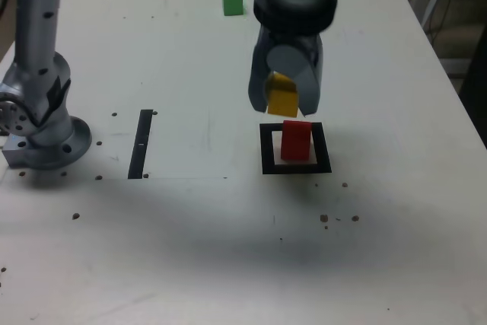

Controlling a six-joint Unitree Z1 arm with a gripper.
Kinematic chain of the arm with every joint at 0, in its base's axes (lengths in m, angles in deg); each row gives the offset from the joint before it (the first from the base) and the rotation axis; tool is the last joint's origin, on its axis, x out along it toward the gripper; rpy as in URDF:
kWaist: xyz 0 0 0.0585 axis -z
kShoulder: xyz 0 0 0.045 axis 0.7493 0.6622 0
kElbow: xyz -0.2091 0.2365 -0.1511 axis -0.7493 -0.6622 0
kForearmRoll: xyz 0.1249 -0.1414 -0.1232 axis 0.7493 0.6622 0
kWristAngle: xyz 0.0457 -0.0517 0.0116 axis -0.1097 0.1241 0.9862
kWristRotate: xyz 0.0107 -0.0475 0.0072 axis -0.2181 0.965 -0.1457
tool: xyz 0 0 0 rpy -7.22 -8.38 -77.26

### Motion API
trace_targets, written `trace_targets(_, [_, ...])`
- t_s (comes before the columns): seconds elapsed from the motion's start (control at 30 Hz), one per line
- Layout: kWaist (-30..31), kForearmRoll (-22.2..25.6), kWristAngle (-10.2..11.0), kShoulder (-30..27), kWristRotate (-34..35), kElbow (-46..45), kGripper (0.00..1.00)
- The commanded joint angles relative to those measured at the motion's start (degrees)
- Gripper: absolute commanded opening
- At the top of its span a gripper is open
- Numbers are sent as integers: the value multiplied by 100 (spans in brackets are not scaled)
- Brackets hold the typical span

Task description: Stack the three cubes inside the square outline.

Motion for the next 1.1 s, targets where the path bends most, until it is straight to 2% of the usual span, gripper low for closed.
trace_targets(0.0, [-10,14,-23,39,22,53,30])
trace_targets(0.47, [7,-142,-135,205,16,31,30])
trace_targets(0.77, [7,-478,-141,206,-4,-177,31])
trace_targets(0.93, [7,-648,-130,208,-1,-325,37])
trace_targets(1.07, [7,-712,-128,205,4,-371,52])
